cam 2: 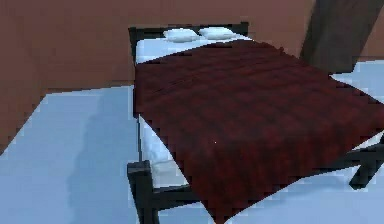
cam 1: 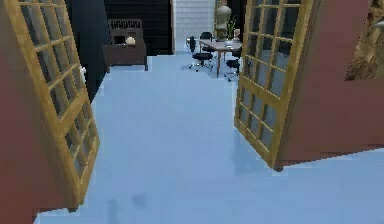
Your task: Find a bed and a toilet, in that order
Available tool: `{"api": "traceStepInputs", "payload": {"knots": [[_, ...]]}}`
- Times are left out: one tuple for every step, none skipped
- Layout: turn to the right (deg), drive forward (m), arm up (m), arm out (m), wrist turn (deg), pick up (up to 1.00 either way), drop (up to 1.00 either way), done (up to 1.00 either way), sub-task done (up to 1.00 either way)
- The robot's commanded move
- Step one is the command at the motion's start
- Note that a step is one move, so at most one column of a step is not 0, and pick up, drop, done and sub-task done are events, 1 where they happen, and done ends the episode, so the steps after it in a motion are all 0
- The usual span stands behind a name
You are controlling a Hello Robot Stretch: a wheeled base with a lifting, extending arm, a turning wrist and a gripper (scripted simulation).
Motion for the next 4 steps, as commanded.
{"api": "traceStepInputs", "payload": {"knots": [[3.0,0.0,0.0,0.0,0.0,0.0,0.0,0.0,0.0],[0.0,1.0,0.0,0.0,0.0,0.0,0.0,0.0,0.0],[0.0,1.0,0.0,0.0,0.0,0.0,0.0,0.0,0.0],[0.0,0.1,0.0,0.0,0.0,0.0,0.0,0.0,0.0]]}}
